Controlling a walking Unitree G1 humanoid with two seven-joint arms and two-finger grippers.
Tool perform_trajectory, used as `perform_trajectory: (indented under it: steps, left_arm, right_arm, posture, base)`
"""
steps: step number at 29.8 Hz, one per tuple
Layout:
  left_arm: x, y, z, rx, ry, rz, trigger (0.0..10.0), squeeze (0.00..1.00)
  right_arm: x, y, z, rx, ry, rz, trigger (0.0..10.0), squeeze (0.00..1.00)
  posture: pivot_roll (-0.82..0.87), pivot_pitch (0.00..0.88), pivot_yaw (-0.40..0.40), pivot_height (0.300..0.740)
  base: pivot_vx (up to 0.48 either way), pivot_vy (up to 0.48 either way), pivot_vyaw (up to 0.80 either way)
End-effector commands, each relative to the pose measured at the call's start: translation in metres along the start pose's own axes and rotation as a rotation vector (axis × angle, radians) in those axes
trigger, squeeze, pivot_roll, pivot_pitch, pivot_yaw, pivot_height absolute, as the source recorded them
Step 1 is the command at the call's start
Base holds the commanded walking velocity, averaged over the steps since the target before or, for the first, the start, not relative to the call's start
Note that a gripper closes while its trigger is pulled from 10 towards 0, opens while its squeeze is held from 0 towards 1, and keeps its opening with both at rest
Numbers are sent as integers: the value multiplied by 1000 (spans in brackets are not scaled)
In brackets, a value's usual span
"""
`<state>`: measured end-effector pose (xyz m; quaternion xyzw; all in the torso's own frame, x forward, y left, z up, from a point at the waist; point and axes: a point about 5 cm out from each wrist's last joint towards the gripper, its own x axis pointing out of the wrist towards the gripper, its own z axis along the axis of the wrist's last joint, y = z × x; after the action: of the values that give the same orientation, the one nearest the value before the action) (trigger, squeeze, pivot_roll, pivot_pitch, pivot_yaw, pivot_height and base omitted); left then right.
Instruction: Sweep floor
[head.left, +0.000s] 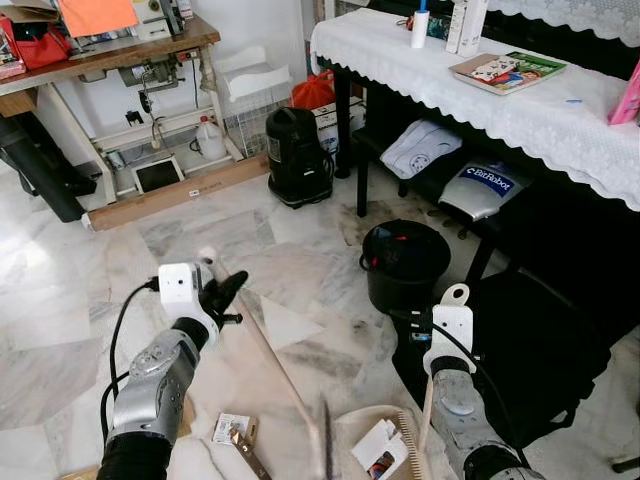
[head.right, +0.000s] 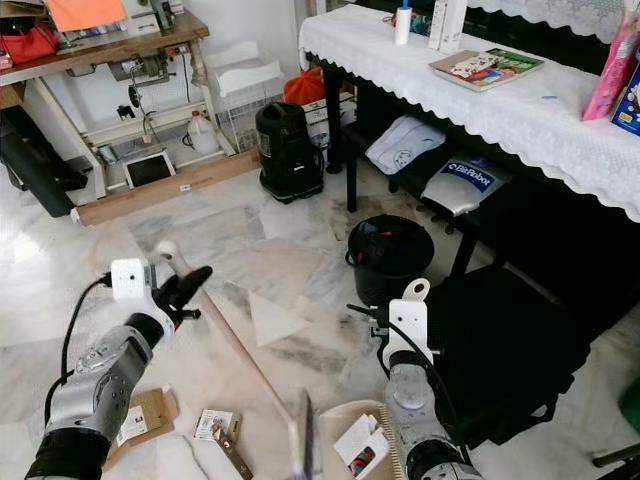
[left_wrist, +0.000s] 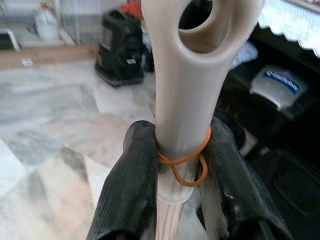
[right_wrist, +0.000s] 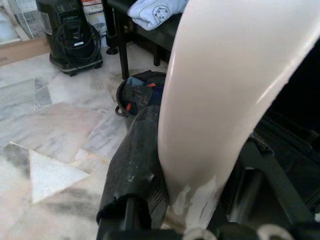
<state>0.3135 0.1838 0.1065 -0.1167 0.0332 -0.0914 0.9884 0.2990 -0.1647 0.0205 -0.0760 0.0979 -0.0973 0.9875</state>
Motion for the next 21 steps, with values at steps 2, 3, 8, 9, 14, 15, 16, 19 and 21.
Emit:
perform_trajectory:
  steps: [2, 3, 8, 9, 14, 15, 16, 19, 21]
  left_arm:
    - [4, -6, 16, 21, -76, -10, 10000, 0]
    - [5, -6, 15, 24, -77, -9, 10000, 0]
    - [5, -7, 15, 56, -106, 9, 10000, 0]
    - [4, -6, 18, 78, -127, 21, 10000, 0]
    - [1, -7, 26, 223, -199, 58, 10000, 0]
    - [-1, -8, 28, 262, -219, 66, 10000, 0]
    - [-2, -8, 29, 283, -226, 68, 10000, 0]
    - [-4, -10, 29, 335, -241, 67, 10000, 0]
    - [-6, -11, 26, 349, -253, 78, 10000, 0]
  right_arm:
    - [6, 4, 10, 18, -17, 8, 10000, 0]
    - [6, 4, 11, 21, -20, 9, 10000, 0]
    - [9, 4, 17, 66, -44, 24, 10000, 0]
    - [10, 4, 20, 82, -54, 22, 10000, 0]
    - [15, 1, 33, 132, -112, 9, 10000, 0]
    - [17, -1, 40, 148, -139, 3, 10000, 0]
    - [18, -1, 43, 155, -153, 3, 10000, 0]
    - [19, -2, 49, 173, -185, 12, 10000, 0]
    - [20, -5, 55, 192, -219, 13, 10000, 0]
  posture:
    - [115, 0, 73, 740]
    - [115, 0, 73, 740]
    - [113, 0, 71, 740]
    - [113, 0, 71, 740]
    - [106, 0, 64, 740]
    - [106, 0, 64, 740]
    - [102, 0, 61, 740]
    - [99, 0, 58, 740]
    - [104, 0, 45, 740]
  base:
    - [0, 0, 0]
    - [0, 0, 0]
    - [0, 0, 0]
    - [0, 0, 0]
    - [0, 0, 0]
    - [0, 0, 0]
    - [0, 0, 0]
    - [0, 0, 0]
    - [0, 0, 0]
